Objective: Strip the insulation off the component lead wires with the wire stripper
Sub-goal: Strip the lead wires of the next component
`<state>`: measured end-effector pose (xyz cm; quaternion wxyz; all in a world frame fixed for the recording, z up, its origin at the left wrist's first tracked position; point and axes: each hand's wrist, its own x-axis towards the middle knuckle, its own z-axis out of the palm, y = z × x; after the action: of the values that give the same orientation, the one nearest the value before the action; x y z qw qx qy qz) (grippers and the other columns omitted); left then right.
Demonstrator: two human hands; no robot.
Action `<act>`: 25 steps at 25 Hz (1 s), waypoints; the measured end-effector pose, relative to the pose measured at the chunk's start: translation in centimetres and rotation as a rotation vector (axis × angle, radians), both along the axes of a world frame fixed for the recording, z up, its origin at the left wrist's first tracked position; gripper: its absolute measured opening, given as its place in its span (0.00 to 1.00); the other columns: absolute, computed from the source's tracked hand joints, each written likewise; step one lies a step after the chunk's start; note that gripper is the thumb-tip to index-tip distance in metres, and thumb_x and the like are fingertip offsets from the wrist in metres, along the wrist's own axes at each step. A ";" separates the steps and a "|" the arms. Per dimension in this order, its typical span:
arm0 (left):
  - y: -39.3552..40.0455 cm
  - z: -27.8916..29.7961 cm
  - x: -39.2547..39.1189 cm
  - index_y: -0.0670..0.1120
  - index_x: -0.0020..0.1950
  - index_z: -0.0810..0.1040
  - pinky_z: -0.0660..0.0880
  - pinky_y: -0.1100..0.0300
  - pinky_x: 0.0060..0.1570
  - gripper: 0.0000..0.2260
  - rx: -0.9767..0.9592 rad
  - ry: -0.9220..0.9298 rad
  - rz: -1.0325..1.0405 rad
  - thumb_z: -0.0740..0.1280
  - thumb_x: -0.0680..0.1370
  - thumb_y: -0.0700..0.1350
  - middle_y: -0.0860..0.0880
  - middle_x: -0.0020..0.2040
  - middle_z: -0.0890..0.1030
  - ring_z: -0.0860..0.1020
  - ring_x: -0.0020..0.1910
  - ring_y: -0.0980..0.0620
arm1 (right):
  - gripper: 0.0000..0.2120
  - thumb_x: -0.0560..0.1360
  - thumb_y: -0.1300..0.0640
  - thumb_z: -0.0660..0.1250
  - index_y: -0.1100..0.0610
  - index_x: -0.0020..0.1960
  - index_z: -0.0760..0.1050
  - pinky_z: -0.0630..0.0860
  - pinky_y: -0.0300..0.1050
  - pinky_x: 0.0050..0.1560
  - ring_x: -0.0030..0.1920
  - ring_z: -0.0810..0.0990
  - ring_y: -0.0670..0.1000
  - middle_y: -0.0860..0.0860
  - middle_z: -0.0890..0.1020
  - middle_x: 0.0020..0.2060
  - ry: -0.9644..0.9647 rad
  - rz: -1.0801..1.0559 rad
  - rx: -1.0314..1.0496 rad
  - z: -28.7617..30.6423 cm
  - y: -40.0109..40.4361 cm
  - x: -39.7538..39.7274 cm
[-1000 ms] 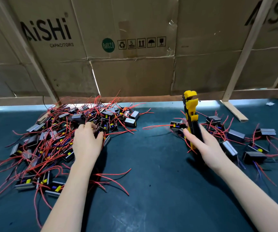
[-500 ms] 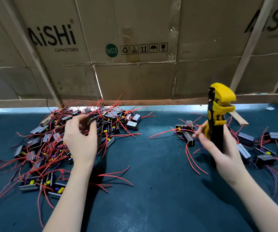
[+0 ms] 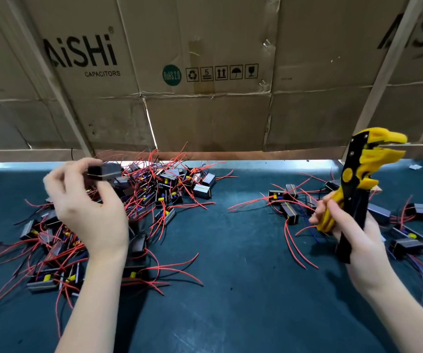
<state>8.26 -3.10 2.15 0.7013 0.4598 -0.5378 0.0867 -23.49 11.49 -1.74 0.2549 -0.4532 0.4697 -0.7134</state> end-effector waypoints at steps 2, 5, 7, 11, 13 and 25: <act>-0.5 -0.2 0.5 0.43 0.51 0.81 0.71 0.68 0.53 0.14 0.212 -0.022 -0.020 0.64 0.70 0.33 0.49 0.51 0.72 0.77 0.46 0.60 | 0.25 0.63 0.32 0.74 0.51 0.46 0.76 0.71 0.54 0.54 0.43 0.78 0.54 0.53 0.77 0.41 0.006 -0.007 0.009 -0.1 -0.1 -0.1; -0.7 -0.4 0.4 0.50 0.47 0.80 0.75 0.67 0.51 0.12 0.354 0.207 -0.166 0.69 0.70 0.34 0.48 0.47 0.80 0.77 0.37 0.65 | 0.26 0.64 0.31 0.74 0.51 0.47 0.76 0.71 0.55 0.53 0.43 0.78 0.54 0.53 0.78 0.40 0.025 0.003 0.019 -0.5 -0.2 -0.2; -0.7 -0.1 0.2 0.52 0.46 0.78 0.78 0.59 0.51 0.13 0.232 0.417 -0.324 0.70 0.71 0.34 0.49 0.46 0.80 0.78 0.41 0.61 | 0.27 0.63 0.31 0.74 0.52 0.47 0.76 0.73 0.52 0.52 0.44 0.78 0.54 0.53 0.78 0.41 0.044 0.001 0.018 -0.7 -0.2 -0.2; 0.0 0.7 -0.6 0.51 0.48 0.75 0.79 0.59 0.51 0.11 0.005 0.552 -0.472 0.72 0.74 0.37 0.53 0.45 0.78 0.79 0.43 0.59 | 0.26 0.64 0.33 0.75 0.52 0.48 0.78 0.72 0.56 0.54 0.45 0.78 0.55 0.54 0.78 0.42 0.015 0.066 0.023 -0.8 -0.3 -0.2; 0.6 0.9 -1.4 0.52 0.48 0.75 0.78 0.61 0.49 0.08 0.014 0.490 -0.483 0.72 0.75 0.42 0.56 0.44 0.79 0.80 0.42 0.59 | 0.24 0.66 0.35 0.75 0.53 0.49 0.78 0.70 0.59 0.56 0.46 0.77 0.55 0.55 0.78 0.43 -0.017 0.125 0.005 -0.9 -0.3 -0.2; 3.8 -4.5 -9.1 0.46 0.49 0.77 0.75 0.52 0.51 0.05 0.856 -0.757 -0.488 0.68 0.77 0.46 0.48 0.48 0.80 0.78 0.49 0.47 | 0.19 0.67 0.41 0.72 0.53 0.50 0.79 0.75 0.50 0.51 0.46 0.79 0.58 0.56 0.79 0.44 -0.032 0.142 0.066 -1.4 -0.4 -0.2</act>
<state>-0.80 0.66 -2.38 0.2153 0.5015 -0.8258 -0.1423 -23.67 11.13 -3.18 0.3274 -0.4653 0.4556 -0.6847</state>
